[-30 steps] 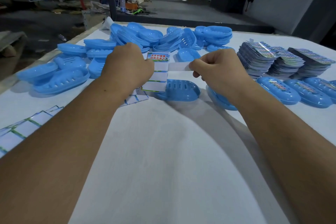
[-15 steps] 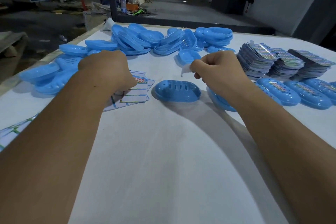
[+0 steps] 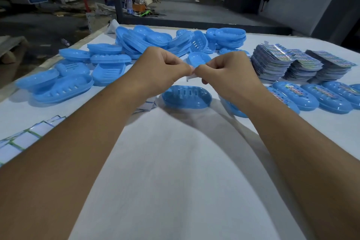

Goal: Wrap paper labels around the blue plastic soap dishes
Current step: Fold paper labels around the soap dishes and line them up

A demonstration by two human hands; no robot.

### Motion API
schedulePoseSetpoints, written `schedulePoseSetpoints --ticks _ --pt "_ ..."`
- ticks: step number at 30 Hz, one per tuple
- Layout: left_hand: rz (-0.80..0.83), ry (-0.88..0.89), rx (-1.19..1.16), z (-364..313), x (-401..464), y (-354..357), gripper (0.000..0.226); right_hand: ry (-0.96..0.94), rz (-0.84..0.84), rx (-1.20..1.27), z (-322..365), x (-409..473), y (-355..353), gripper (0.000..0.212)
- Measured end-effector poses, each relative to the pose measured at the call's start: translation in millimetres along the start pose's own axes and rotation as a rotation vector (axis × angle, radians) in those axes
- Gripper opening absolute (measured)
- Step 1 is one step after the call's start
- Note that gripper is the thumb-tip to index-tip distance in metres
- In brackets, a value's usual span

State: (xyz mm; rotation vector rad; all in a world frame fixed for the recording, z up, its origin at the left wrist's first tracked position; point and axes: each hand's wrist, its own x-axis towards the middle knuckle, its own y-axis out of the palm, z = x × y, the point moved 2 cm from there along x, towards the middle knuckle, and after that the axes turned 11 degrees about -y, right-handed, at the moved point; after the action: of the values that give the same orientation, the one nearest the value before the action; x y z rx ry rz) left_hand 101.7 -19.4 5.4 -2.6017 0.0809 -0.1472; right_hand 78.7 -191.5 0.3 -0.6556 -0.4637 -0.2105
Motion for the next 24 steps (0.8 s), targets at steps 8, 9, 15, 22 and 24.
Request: schedulePoseSetpoints --ticks 8,9,15,22,24 --pt "0.061 -0.007 -0.038 1.3 -0.5 6.5 0.020 -0.026 0.009 -0.006 0.1 0.6 0.1 0.035" --pt "0.058 -0.007 -0.037 2.0 0.2 6.7 0.015 -0.023 0.009 -0.006 -0.6 0.7 -0.1 0.036" --pt "0.074 -0.032 -0.053 4.3 2.2 7.8 0.023 -0.029 0.043 0.047 -1.1 1.6 -1.2 0.025" --pt "-0.030 -0.088 -0.107 10.3 11.5 0.8 0.020 -0.132 0.136 0.114 -1.1 1.0 -2.1 0.024" --pt "-0.039 -0.095 -0.120 11.5 12.6 -0.9 0.017 -0.153 0.149 0.115 -0.2 0.3 -1.2 0.025"
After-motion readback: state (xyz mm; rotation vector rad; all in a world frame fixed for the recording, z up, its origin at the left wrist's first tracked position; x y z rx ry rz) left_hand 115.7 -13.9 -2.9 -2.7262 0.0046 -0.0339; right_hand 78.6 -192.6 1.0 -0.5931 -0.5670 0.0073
